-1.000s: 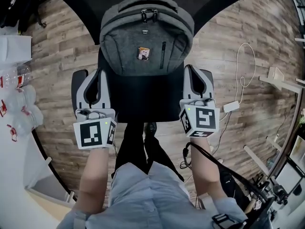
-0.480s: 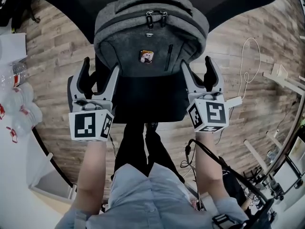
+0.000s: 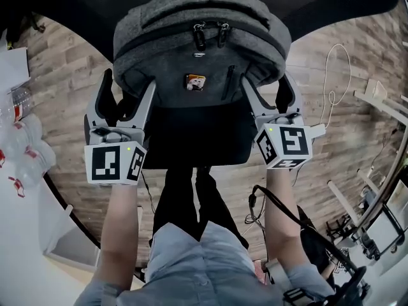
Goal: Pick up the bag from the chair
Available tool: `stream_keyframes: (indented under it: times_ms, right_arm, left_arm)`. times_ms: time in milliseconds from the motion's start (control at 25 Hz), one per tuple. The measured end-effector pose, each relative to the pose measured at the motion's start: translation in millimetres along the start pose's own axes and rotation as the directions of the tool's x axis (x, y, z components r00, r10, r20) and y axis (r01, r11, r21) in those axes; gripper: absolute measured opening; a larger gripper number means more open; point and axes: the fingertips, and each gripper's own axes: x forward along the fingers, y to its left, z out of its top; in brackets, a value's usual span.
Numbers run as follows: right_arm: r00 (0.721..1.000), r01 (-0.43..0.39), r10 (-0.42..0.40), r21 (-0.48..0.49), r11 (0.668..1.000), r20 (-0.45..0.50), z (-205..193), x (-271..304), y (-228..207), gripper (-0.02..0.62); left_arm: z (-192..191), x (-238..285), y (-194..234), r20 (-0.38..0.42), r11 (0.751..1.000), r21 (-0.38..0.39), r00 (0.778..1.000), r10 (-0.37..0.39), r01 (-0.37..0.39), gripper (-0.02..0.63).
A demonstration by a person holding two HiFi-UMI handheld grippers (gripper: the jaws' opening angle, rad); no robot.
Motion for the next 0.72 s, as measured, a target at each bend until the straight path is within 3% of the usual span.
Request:
stream_keyframes:
  times_ms: [440,720]
  right_arm:
    - [1.0,-0.021,0.021,-0.016,1.0,-0.002,10,30,-1,0.35]
    - [0.999,-0.034,0.033,-0.038,0.999,-0.011,8,29,0,0.314]
  left_arm:
    - [6,30,-6,0.0,0.994,0.029,0.995,-0.104,0.104,0.367]
    - [3,33,-9,-0.01,0.995,0.055,0.996,-0.085,0.085,0.277]
